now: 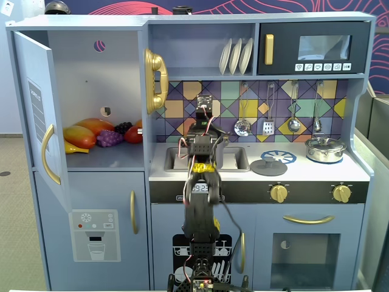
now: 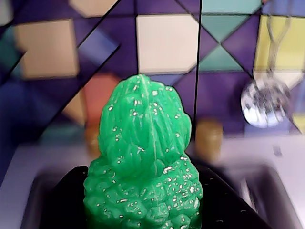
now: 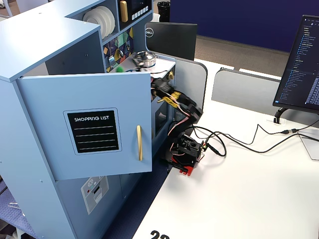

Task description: Pick up the green pineapple from the left cabinet and place it in the gray recipient

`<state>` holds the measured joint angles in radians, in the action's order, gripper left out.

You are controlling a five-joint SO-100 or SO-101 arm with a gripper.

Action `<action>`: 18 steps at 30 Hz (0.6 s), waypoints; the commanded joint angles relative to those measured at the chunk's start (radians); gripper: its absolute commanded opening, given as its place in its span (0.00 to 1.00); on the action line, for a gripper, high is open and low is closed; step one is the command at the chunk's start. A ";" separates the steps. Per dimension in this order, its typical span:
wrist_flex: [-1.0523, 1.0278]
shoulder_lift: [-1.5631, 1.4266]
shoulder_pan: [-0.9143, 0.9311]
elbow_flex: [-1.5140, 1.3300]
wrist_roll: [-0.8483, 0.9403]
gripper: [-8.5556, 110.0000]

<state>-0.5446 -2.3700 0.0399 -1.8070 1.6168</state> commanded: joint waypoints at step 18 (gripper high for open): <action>0.164 0.229 0.063 0.123 0.031 0.42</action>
<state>-0.3988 -2.1660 0.0614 -1.7763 1.6552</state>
